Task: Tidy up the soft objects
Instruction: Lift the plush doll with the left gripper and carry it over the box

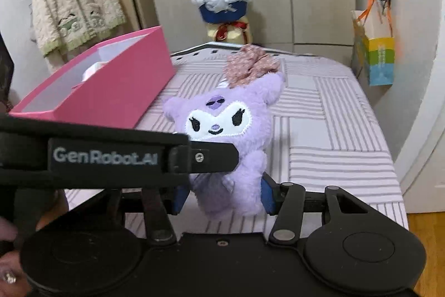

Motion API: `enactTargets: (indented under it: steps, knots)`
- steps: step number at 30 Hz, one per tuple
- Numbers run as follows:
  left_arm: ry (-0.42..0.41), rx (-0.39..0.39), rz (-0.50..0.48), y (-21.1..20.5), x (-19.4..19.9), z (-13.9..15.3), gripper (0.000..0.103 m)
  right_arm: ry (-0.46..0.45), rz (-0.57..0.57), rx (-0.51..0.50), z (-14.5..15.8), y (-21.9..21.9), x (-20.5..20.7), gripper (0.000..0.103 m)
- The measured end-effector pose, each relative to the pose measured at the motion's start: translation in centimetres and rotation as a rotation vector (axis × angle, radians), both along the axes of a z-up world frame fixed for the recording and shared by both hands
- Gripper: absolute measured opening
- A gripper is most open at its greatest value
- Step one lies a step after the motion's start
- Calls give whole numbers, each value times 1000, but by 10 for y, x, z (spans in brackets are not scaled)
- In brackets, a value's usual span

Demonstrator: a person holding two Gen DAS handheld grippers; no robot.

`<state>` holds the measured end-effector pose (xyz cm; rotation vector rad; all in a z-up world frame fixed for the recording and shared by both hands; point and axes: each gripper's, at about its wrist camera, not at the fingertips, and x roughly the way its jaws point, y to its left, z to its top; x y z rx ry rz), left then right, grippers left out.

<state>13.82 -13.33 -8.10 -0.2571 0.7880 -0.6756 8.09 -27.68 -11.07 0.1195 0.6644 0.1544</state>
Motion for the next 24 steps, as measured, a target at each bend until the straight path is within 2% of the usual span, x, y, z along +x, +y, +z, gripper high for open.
enactTargets:
  steps: [4,7,14,19,24]
  knots:
    - [-12,-20,-17,20,-17,6,39,20,45,15,11,8,-11,57]
    - [-29,-37,6,37,-28,15,39,20,67,26,22,20,-15,57]
    - [-95,-90,45,87,-47,48,39,-48,152,-2,61,61,-28,57]
    - [-121,-131,87,128,-47,70,39,-97,238,23,90,90,-21,57]
    - [-182,-126,173,160,-35,89,39,-137,300,37,110,125,4,57]
